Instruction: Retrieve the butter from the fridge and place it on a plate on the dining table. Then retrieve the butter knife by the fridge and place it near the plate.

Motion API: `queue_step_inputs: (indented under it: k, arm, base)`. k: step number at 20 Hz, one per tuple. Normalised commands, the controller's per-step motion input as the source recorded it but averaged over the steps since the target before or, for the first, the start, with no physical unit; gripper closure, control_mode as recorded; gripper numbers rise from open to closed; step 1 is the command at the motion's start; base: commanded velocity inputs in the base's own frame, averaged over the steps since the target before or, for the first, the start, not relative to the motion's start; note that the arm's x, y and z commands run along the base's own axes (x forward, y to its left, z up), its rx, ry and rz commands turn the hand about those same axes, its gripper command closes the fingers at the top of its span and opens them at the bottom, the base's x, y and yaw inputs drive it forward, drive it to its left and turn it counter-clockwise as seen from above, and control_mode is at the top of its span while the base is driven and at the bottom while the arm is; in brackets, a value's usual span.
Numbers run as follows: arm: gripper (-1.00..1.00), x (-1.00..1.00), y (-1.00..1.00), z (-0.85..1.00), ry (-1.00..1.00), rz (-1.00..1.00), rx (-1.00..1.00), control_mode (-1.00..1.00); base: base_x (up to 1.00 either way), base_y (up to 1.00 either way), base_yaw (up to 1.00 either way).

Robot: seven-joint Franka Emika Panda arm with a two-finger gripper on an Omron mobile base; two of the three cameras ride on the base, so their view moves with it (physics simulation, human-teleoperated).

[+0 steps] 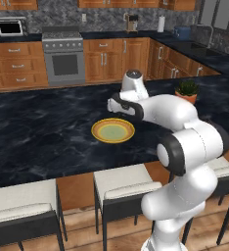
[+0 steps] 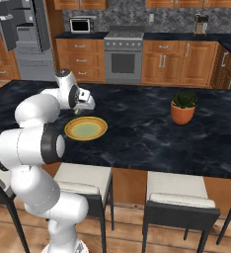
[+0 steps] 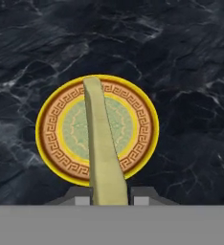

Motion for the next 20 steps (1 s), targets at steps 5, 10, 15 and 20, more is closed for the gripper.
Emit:
queue_step_inputs:
  k: [5, 10, 15, 20]
  arm:
    - [1.0, 0.14, 0.06, -0.33, 0.0, 0.0, 0.0, -1.0]
    - [1.0, 0.11, 0.0, -0.38, 0.01, 0.0, 0.0, -1.0]
    - [1.0, 0.04, 0.0, -0.38, -0.01, 0.0, 0.0, -1.0]
    - [1.0, 0.01, 0.0, -0.34, -0.05, 0.0, 0.0, -1.0]
  base:
    - [0.0, 0.0, 0.0]
    - [0.0, 0.0, 0.0]
    - [0.0, 0.0, 0.0]
    - [0.0, 0.0, 0.0]
